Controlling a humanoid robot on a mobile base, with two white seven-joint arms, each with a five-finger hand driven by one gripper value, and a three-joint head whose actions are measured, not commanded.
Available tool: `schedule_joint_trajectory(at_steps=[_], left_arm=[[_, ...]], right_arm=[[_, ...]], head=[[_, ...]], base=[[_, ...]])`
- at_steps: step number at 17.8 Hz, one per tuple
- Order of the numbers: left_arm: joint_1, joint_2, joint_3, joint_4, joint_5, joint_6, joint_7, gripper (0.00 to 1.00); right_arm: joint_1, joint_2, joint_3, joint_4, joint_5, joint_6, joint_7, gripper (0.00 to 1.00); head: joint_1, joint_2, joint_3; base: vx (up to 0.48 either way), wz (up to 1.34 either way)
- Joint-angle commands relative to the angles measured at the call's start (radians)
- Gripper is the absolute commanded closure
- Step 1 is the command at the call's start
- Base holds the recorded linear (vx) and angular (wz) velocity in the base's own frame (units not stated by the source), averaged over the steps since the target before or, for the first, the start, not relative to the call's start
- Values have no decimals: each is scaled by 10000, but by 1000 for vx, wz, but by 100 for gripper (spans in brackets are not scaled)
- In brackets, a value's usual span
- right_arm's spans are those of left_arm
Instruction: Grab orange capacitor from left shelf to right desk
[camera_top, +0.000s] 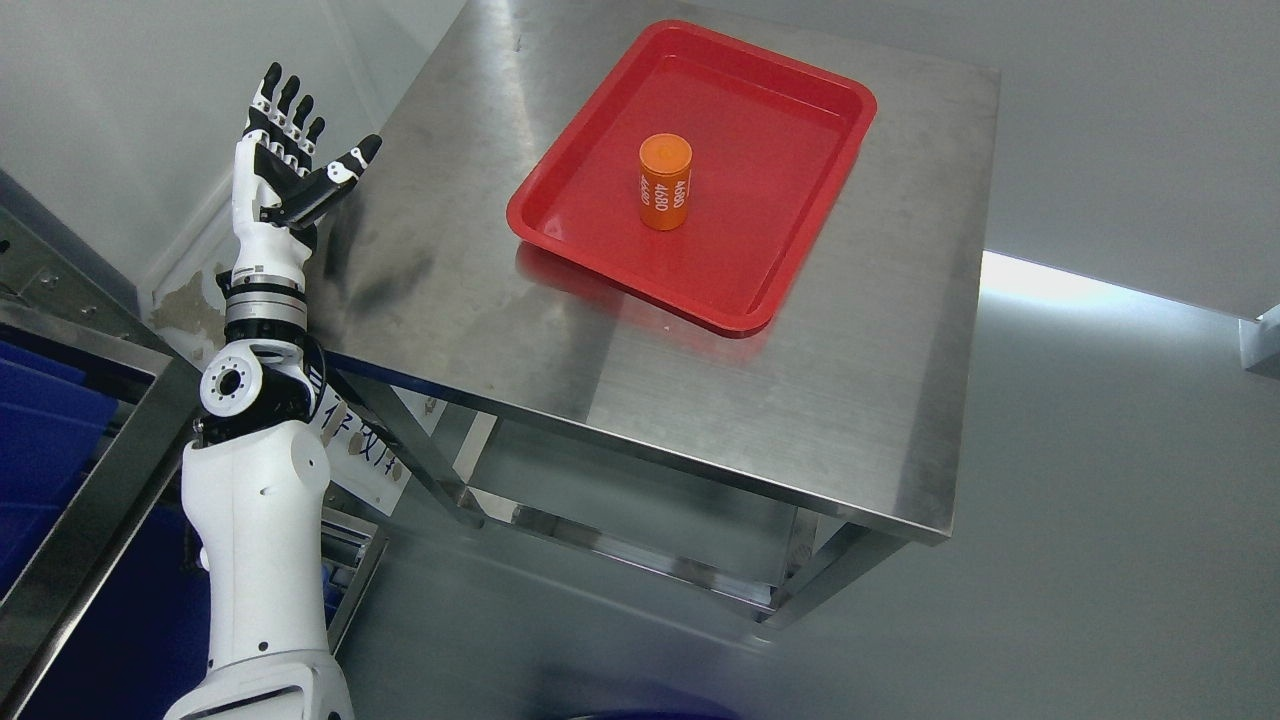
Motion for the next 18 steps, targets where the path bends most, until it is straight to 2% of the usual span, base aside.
schedule_joint_trajectory(at_steps=[1, 7, 13, 18], left_arm=[[62, 175, 160, 81, -41, 185, 7, 0], [-275, 175, 84, 65, -41, 415, 7, 0], [-306, 175, -607, 65, -71, 845, 22, 0], [-245, 175, -607, 96, -531, 860, 22, 0]], right_arm=[[200, -175, -123, -175, 46, -8, 4, 0], [200, -175, -123, -175, 46, -8, 4, 0], [200, -175, -123, -175, 46, -8, 4, 0], [200, -175, -123, -175, 46, -8, 4, 0]], head=[[0, 0, 0], [0, 0, 0], [0, 0, 0], [0, 0, 0]], base=[[0, 0], [0, 0], [0, 4], [-1, 5]])
